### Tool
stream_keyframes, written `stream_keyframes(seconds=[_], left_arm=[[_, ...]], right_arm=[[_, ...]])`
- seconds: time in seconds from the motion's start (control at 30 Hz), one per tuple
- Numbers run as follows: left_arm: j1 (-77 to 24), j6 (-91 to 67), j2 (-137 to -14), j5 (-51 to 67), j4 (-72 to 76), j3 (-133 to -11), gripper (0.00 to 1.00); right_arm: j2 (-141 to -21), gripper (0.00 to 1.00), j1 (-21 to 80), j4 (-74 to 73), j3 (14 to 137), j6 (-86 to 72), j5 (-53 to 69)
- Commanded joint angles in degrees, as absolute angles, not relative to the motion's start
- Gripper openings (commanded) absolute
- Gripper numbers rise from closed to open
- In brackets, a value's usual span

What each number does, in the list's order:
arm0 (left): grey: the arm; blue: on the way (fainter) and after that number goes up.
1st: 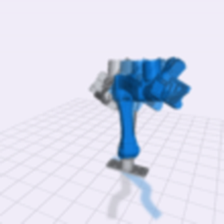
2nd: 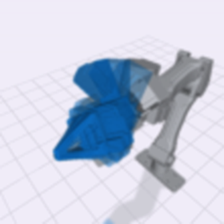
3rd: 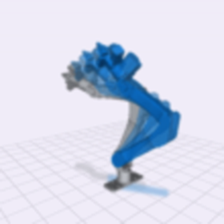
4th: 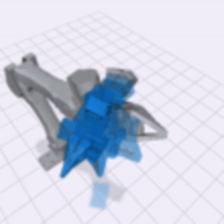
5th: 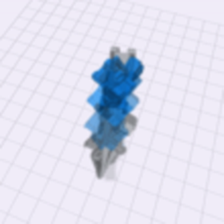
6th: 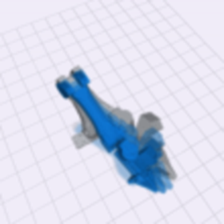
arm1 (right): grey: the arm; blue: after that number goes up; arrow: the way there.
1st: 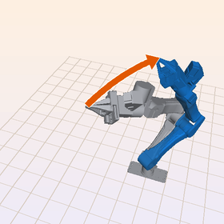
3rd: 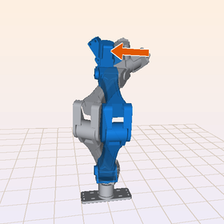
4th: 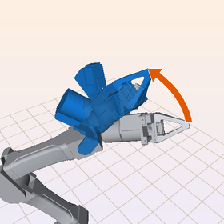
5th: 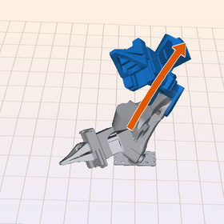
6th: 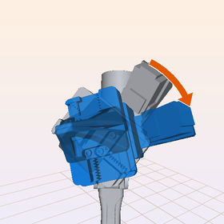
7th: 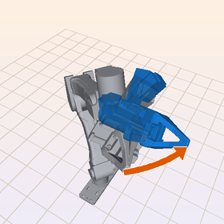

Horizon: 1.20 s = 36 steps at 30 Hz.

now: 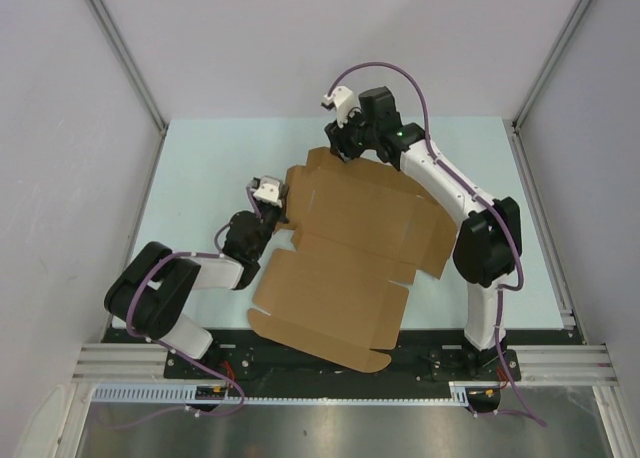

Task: Fold the paper box

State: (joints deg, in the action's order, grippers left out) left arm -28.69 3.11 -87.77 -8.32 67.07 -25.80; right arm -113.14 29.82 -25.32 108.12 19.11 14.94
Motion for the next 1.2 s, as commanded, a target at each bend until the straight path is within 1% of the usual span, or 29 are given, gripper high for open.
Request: stream_keyframes(seconds=[0.0,0.17,0.47,0.63,0.73,0.83,0.93,0.97,1.0,1.03,1.07,1.13,1.17], left_arm=[[-29.8,6.8,-86.8,-8.2,71.3,-24.9,0.00],[-30.1,6.9,-86.4,-8.3,70.9,-24.6,0.00],[-31.8,8.5,-86.6,-9.0,70.9,-24.5,0.00],[-32.0,8.6,-86.7,-9.3,70.8,-24.6,0.00],[-32.0,8.6,-86.2,-9.5,70.6,-24.6,0.00],[-31.9,8.9,-86.0,-9.7,70.3,-24.6,0.00],[-32.0,9.0,-85.8,-10.1,70.2,-24.6,0.00],[-31.9,9.0,-85.9,-10.2,70.3,-24.7,0.00],[-32.0,9.0,-86.0,-10.3,70.3,-24.7,0.00],[-32.0,8.9,-85.9,-10.6,70.2,-24.8,0.00],[-32.0,8.8,-85.8,-10.9,70.2,-24.9,0.01],[-32.0,8.4,-85.6,-12.0,69.5,-25.2,0.04],[-32.0,8.3,-85.6,-12.5,69.1,-25.3,0.09]], right_arm=[[-114.1,0.48,27.6,-26.0,110.8,20.7,19.2],[-115.5,0.47,26.0,-28.0,112.3,21.4,24.3],[-119.8,0.47,26.0,-31.2,116.8,21.5,29.8],[-120.8,0.46,26.5,-32.2,117.0,21.8,30.3],[-121.2,0.43,27.0,-32.4,116.5,22.1,29.0],[-121.6,0.38,27.2,-32.4,116.0,22.0,28.3],[-121.2,0.30,27.2,-31.9,115.6,21.6,27.3],[-121.1,0.24,27.2,-31.6,115.1,21.5,26.6],[-120.9,0.20,27.2,-31.5,115.1,21.4,26.3],[-120.6,0.15,27.2,-31.5,114.9,21.4,25.9],[-120.2,0.12,27.3,-30.9,114.3,21.3,25.2],[-119.1,0.05,27.9,-30.9,113.5,21.6,23.0],[-118.6,0.04,28.1,-30.3,112.0,21.8,22.2]])
